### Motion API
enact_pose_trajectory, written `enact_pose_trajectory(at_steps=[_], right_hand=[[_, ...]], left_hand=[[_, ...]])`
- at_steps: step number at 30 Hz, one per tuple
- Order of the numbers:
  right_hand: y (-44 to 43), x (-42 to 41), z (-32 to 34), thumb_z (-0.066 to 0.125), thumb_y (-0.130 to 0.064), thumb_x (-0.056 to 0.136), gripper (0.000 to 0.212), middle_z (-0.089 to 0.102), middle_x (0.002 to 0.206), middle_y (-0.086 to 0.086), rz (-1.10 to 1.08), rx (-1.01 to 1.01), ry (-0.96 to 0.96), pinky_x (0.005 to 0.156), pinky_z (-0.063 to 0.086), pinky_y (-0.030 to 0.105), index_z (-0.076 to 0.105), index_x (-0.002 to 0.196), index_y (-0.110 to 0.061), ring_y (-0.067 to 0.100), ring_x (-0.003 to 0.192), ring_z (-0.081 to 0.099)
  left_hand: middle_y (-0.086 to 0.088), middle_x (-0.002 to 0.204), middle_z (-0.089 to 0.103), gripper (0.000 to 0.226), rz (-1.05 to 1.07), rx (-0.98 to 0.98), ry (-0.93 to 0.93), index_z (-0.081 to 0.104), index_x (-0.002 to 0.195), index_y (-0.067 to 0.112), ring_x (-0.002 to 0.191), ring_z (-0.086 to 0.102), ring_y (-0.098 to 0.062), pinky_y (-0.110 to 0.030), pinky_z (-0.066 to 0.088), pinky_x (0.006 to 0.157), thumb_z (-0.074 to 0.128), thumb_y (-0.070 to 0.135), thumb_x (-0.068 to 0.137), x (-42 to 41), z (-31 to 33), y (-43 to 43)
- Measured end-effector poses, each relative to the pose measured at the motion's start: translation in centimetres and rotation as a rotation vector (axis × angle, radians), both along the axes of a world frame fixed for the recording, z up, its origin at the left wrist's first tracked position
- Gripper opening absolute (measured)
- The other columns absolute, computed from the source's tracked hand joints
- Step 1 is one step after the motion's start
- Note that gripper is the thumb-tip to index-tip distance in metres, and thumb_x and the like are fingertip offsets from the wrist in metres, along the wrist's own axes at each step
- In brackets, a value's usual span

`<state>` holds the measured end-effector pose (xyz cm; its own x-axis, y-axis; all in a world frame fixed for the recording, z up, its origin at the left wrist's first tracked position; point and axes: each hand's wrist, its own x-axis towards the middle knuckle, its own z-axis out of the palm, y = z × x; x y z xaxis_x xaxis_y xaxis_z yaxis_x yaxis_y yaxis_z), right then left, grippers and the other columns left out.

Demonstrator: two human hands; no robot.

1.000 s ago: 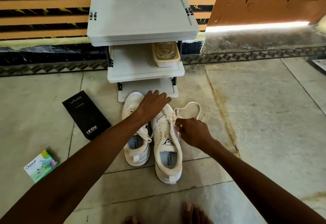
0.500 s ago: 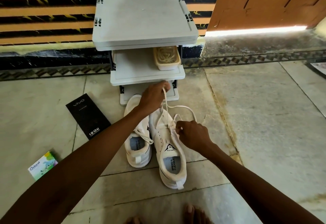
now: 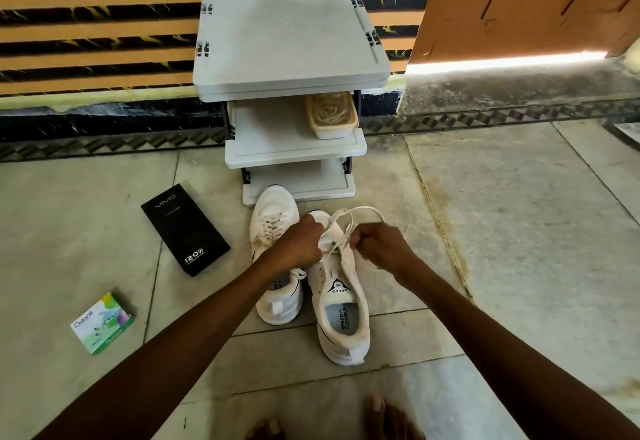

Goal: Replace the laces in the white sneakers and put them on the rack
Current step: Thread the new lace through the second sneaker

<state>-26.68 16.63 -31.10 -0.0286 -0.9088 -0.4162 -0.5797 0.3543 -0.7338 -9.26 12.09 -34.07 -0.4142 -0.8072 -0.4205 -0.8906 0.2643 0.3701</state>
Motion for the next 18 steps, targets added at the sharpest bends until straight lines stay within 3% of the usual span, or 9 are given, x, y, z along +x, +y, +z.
enact_pose_trajectory(at_steps=[3, 6, 8, 9, 11, 13, 16, 18], right_hand=[[-1.1, -0.1, 5.1, 0.044, 0.005, 0.084, 0.031, 0.059, 0.064, -0.005, -0.184, -0.15, -0.411, 0.055, 0.039, 0.017, 0.061, 0.07, -0.016, 0.006, 0.058, 0.049], [-1.7, -0.5, 11.1, 0.037, 0.011, 0.088, 0.028, 0.054, 0.073, 0.0, -0.145, -0.425, -0.973, 0.069, 0.046, 0.02, 0.051, 0.076, -0.011, 0.01, 0.063, 0.046], [-1.8, -0.7, 13.6, 0.036, 0.006, 0.094, 0.024, 0.048, 0.071, 0.0, -0.139, -0.434, -1.287, 0.069, 0.05, 0.024, 0.05, 0.082, -0.009, 0.01, 0.06, 0.042], [-1.9, -0.6, 14.1, 0.035, 0.002, 0.096, 0.023, 0.046, 0.068, 0.0, -0.157, -0.408, -1.318, 0.061, 0.047, 0.023, 0.051, 0.084, -0.009, 0.009, 0.057, 0.04], [-2.2, -0.5, 12.9, 0.037, -0.003, 0.096, 0.022, 0.043, 0.062, -0.003, -0.229, -0.317, -1.161, 0.049, 0.029, 0.02, 0.055, 0.086, -0.011, 0.007, 0.051, 0.033], [-2.4, -0.2, 9.6, 0.043, -0.007, 0.093, 0.022, 0.044, 0.058, -0.005, -0.275, -0.224, -0.719, 0.047, 0.023, 0.023, 0.064, 0.087, -0.01, 0.006, 0.047, 0.032], [-1.5, -0.1, 2.8, 0.052, -0.029, 0.098, 0.029, 0.061, 0.07, 0.003, -0.007, -0.102, 0.107, 0.06, 0.043, 0.029, 0.067, 0.082, -0.01, 0.015, 0.061, 0.052], [-0.6, 0.1, -0.5, 0.051, -0.041, 0.098, 0.039, 0.068, 0.088, 0.009, 0.224, 0.018, 0.341, 0.077, 0.053, 0.034, 0.069, 0.092, -0.007, 0.023, 0.08, 0.063]], left_hand=[[-0.014, 0.134, 0.041, 0.046, -0.021, -0.05, -0.01, 0.051, 0.13, 0.002, 0.114, 0.052, -0.035, -0.039, 0.045, 0.092, 0.06, 0.002, 0.085, -0.1, -0.6, 0.8], [-0.014, 0.138, 0.039, 0.045, -0.036, -0.088, -0.037, 0.049, 0.129, 0.001, 0.115, 0.051, -0.036, -0.039, 0.043, 0.093, 0.061, 0.003, 0.086, -0.3, -0.9, 1.3], [-0.015, 0.138, 0.038, 0.042, -0.037, -0.089, -0.043, 0.049, 0.127, 0.001, 0.113, 0.052, -0.037, -0.04, 0.043, 0.092, 0.062, 0.005, 0.086, -0.3, -1.0, 1.3], [-0.015, 0.138, 0.038, 0.041, -0.032, -0.084, -0.037, 0.049, 0.126, 0.001, 0.113, 0.052, -0.037, -0.04, 0.043, 0.091, 0.062, 0.007, 0.087, -0.3, -1.1, 1.2], [-0.015, 0.138, 0.038, 0.04, -0.008, -0.057, -0.017, 0.05, 0.125, 0.001, 0.115, 0.051, -0.036, -0.039, 0.043, 0.093, 0.063, 0.013, 0.089, -0.4, -1.0, 1.0], [-0.014, 0.139, 0.037, 0.047, 0.021, -0.017, 0.001, 0.051, 0.128, 0.003, 0.119, 0.049, -0.035, -0.04, 0.043, 0.097, 0.066, 0.024, 0.088, -0.5, -0.6, 0.8], [-0.013, 0.141, 0.035, 0.058, 0.035, 0.013, -0.001, 0.05, 0.132, 0.004, 0.121, 0.048, -0.034, -0.042, 0.042, 0.1, 0.071, 0.032, 0.085, -0.6, -0.1, 0.5], [-0.013, 0.141, 0.035, 0.064, 0.041, 0.012, -0.01, 0.049, 0.133, 0.003, 0.121, 0.047, -0.034, -0.04, 0.042, 0.1, 0.073, 0.033, 0.083, -0.7, 0.2, 0.5]])
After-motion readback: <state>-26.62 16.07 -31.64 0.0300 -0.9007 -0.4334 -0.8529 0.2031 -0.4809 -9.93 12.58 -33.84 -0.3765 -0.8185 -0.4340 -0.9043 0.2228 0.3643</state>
